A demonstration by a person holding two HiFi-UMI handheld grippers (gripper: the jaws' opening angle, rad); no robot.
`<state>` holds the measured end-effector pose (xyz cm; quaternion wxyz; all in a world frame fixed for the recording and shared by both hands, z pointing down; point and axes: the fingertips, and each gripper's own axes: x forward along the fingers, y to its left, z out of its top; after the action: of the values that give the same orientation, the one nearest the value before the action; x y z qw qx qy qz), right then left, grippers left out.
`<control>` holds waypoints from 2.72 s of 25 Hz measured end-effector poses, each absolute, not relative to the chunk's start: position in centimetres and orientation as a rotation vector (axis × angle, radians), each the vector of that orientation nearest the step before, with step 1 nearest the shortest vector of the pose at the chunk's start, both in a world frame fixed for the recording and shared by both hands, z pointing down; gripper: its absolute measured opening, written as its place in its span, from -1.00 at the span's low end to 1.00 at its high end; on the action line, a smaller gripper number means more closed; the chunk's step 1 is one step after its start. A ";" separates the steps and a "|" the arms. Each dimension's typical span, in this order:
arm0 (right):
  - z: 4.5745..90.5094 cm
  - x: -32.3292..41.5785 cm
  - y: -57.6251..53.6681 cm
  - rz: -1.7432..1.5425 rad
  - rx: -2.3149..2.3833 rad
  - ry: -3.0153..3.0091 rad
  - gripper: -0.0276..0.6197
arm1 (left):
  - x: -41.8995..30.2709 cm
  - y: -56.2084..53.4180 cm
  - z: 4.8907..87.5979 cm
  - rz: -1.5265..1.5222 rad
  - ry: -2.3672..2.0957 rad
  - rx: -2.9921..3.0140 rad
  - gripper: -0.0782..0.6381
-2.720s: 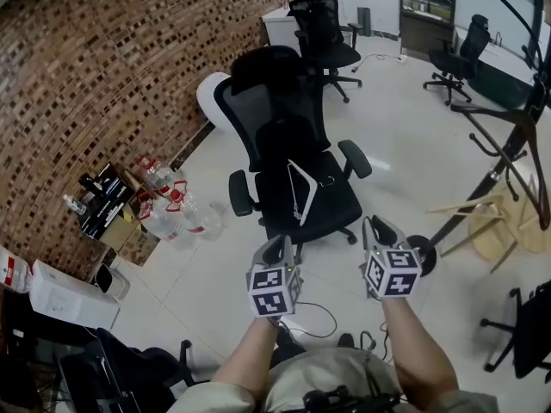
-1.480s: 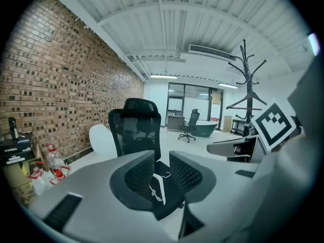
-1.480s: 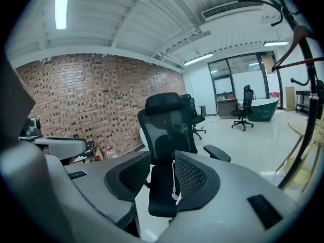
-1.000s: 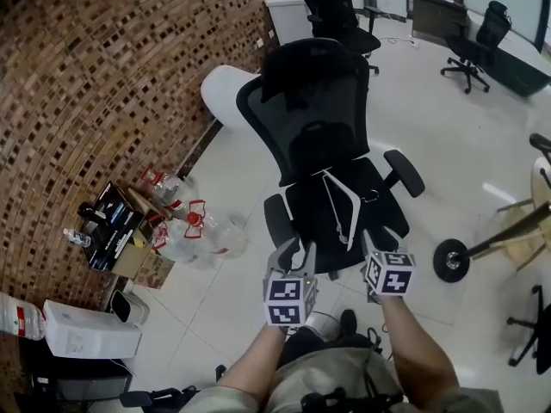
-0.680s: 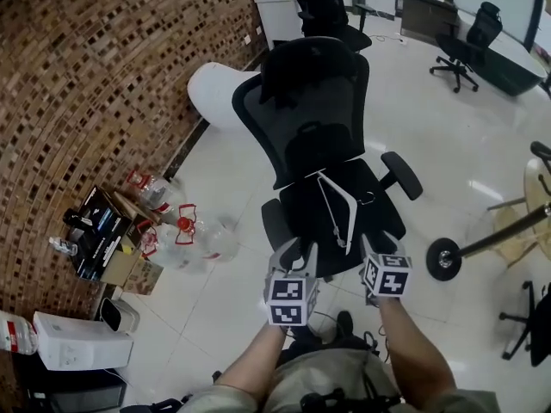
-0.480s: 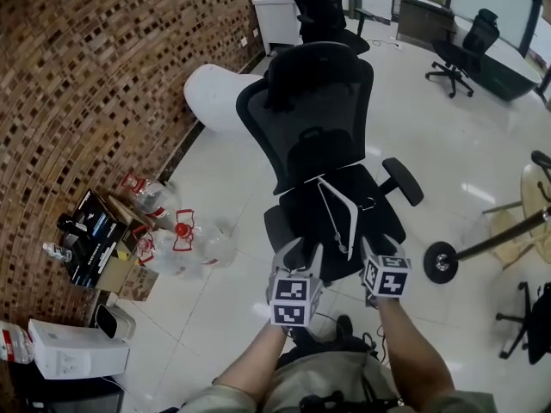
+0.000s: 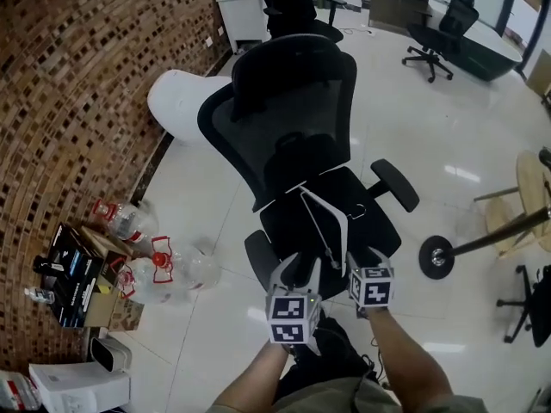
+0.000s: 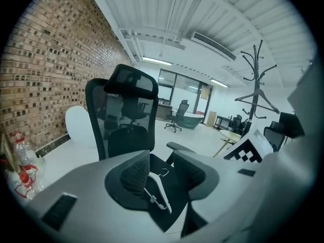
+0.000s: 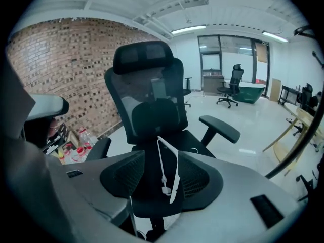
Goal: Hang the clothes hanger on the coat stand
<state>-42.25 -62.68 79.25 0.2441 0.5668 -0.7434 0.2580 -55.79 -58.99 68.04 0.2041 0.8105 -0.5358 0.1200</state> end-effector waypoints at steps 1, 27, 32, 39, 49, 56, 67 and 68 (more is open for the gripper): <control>80.9 -42.3 -64.4 0.716 1.532 -2.019 -0.32 | -55.6 -60.8 69.0 0.340 -1.491 2.254 -0.38; 116.3 -38.2 -86.9 1.026 1.280 -1.592 -0.22 | -51.6 -87.9 89.9 0.507 -1.417 2.160 -0.38; 119.7 -40.8 -87.3 1.209 1.180 -1.587 -0.22 | -52.3 -90.1 91.8 0.515 -1.411 2.130 -0.38; 122.6 -38.1 -88.4 1.126 1.265 -1.446 -0.23 | -52.3 -92.0 94.3 0.502 -1.382 2.093 -0.38; 122.7 -39.3 -88.2 1.155 1.276 -1.565 -0.38 | -51.8 -90.1 97.0 0.549 -1.339 2.056 -0.38; 121.5 -39.2 -86.6 1.257 1.323 -1.546 -0.67 | -51.2 -88.5 95.4 0.551 -1.363 2.061 -0.39; 111.6 -33.4 -82.1 0.850 1.436 -1.509 -0.67 | -50.9 -85.2 87.9 0.504 -1.385 2.112 -0.40; 109.9 -33.1 -82.0 0.795 1.438 -1.522 -0.67 | -51.0 -84.7 86.8 0.499 -1.394 2.117 -0.40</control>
<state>-33.13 -82.01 109.94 0.4361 0.5778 -0.6115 0.3194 -51.04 -84.73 86.84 0.2754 0.7879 -0.5186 0.1856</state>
